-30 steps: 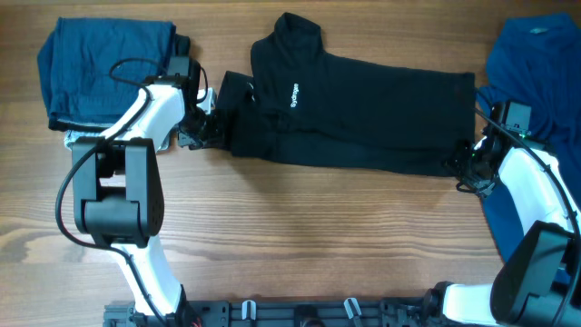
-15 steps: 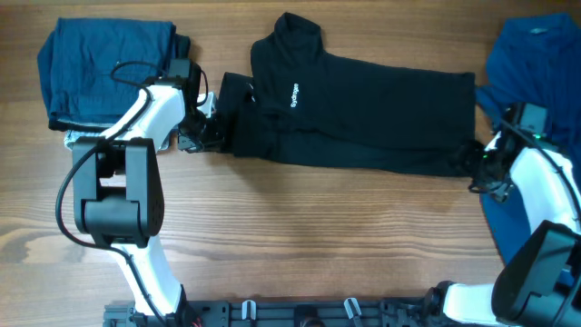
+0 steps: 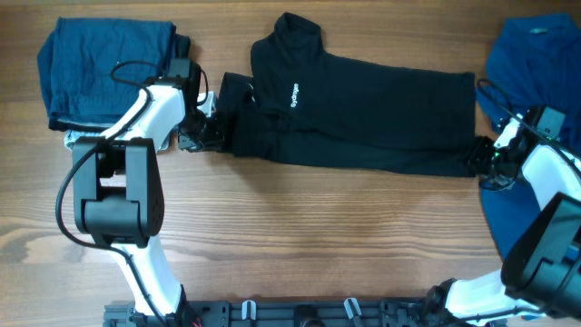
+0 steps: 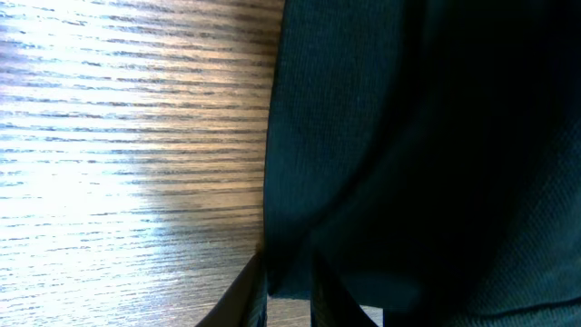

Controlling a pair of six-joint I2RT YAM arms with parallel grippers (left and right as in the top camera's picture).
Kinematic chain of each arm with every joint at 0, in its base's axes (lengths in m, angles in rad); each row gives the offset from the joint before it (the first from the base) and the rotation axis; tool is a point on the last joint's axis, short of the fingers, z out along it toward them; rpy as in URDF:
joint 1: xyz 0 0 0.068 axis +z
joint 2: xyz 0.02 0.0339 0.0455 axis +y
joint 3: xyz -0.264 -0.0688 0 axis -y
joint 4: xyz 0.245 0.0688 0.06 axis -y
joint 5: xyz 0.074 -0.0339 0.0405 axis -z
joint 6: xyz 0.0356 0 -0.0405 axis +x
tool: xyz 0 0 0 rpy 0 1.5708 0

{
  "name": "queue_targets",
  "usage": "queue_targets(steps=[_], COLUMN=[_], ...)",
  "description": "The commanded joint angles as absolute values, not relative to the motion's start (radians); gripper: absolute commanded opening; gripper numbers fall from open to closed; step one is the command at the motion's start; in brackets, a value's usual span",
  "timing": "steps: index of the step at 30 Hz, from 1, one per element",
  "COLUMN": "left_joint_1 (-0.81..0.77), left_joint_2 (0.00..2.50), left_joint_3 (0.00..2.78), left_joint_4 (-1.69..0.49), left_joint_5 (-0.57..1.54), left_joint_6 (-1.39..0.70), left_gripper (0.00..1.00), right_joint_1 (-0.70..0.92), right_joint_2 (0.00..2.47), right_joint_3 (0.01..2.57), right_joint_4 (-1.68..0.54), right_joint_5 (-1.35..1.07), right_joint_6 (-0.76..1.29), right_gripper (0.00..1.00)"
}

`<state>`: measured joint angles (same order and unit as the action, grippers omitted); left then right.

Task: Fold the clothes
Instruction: 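Lay the folded hem onto the upper half and adjust with both grippers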

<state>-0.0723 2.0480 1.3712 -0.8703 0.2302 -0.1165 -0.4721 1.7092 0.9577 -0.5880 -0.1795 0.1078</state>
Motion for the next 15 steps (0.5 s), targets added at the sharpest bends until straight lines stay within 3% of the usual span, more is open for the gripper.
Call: queue_targets(steps=[1,4,5,7,10,15], left_joint_1=[-0.070,-0.070,-0.070,-0.070,-0.060,0.008], left_joint_2=[2.061,2.061,2.061,2.061,2.061,2.061], left_joint_3=[1.359,1.359,1.359,1.359,1.359,1.359], left_joint_4=[-0.870,-0.871,-0.871,-0.873,-0.892,-0.862], left_joint_5=[0.242,0.241,0.224,0.192,0.024,0.010], left_joint_6=[-0.112,-0.112,-0.113,-0.117,-0.203,-0.217], left_gripper=[0.17,0.16,0.13,0.08,0.04,0.04], right_joint_1=[-0.474,-0.475,-0.474,-0.475,-0.475,-0.475], right_joint_2=[1.771,1.782,1.782,1.782,1.782,1.782], right_joint_3=[0.949,0.949,0.949,0.949,0.949,0.949], right_joint_4=[-0.582,-0.585,-0.584,-0.581,-0.580,-0.560], right_joint_5=[-0.185,-0.134,-0.134,-0.134,-0.134,-0.100], right_joint_6=[0.078,0.083,0.082,0.081,0.081,0.082], right_gripper=[0.59,0.41,0.24,0.08,0.04,0.04])
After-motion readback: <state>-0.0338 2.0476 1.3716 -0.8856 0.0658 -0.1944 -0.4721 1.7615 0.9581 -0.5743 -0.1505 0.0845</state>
